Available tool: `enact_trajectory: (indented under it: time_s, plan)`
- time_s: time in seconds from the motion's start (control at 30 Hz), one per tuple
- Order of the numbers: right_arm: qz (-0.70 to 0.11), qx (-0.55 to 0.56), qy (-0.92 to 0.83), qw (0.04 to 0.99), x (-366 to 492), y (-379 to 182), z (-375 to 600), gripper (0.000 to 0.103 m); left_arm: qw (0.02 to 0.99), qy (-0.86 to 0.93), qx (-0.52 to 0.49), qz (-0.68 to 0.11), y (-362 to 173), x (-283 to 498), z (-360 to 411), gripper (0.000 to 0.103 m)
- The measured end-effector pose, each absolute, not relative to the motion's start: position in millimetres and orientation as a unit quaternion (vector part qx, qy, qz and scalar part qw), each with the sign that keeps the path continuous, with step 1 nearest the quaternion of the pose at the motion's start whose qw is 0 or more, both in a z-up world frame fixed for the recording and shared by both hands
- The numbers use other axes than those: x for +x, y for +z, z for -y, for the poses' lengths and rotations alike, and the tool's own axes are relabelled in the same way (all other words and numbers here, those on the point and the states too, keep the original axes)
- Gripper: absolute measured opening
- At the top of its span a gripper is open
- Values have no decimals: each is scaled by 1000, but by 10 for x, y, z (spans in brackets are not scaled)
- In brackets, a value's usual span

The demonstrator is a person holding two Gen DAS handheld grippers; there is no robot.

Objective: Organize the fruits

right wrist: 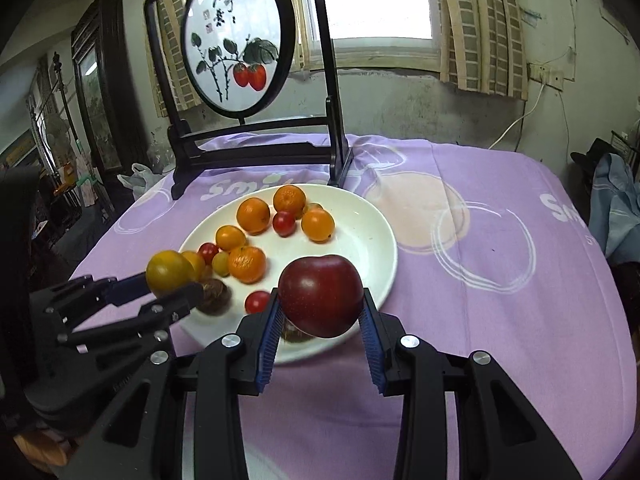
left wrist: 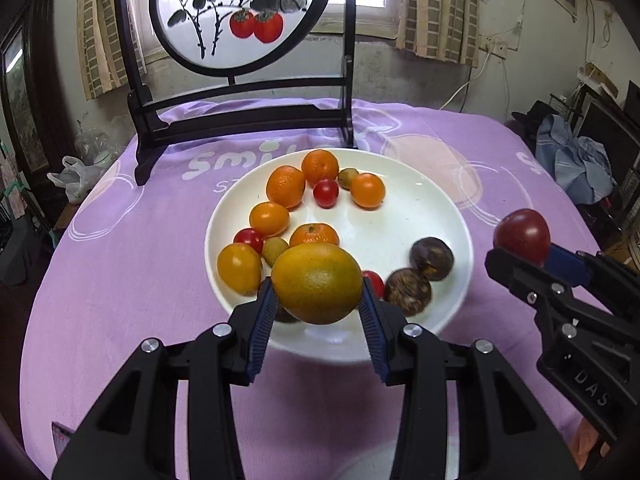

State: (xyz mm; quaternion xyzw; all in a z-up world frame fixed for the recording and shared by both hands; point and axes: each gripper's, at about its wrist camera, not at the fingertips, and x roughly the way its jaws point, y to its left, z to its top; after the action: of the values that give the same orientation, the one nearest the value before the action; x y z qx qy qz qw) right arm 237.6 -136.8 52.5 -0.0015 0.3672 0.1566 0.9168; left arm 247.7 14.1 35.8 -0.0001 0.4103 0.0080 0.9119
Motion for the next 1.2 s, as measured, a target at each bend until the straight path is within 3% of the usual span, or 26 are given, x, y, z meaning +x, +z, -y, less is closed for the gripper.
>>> enact_trajectory:
  time_s: [0.57,0.73,1.0,1.2]
  plan:
    - [-422,-9,141,896,3122,68,1116,41,896,35,-23,-442,-27,3032,-234,42]
    - [-405,1,138,904,3013,165,1219,50,899,41,-34,-435,73,2937,-290,66]
    - [-387,-4,133,913,2482,329,1409,58,915,38,-25,-402,353,2402,-215,78]
    - [-380,-5,119,918,1989,380,1522,71,917,44,-20,-397,392,1945,-183,89]
